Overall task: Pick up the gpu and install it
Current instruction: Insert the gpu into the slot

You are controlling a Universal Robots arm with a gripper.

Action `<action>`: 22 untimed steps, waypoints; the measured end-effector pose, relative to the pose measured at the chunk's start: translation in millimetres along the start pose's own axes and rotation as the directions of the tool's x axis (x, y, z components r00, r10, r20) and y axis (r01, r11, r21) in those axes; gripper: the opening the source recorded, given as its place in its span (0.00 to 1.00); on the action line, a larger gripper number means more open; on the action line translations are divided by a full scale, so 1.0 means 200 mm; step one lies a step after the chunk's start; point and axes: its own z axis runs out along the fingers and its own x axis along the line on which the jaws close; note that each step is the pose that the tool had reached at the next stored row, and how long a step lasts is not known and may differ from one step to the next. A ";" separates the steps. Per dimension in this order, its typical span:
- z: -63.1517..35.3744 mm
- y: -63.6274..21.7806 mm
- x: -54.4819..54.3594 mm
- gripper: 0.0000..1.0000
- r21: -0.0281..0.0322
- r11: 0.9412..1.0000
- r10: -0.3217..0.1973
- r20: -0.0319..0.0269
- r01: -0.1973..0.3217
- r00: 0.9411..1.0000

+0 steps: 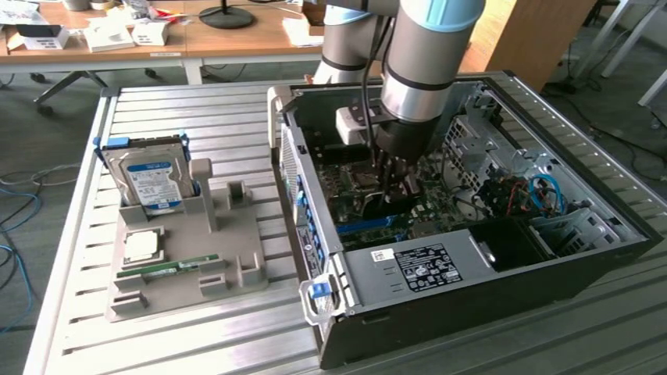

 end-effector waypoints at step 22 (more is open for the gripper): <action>0.000 0.020 0.00 0.26 0.001 1.000 0.000 0.000 0.000 1.000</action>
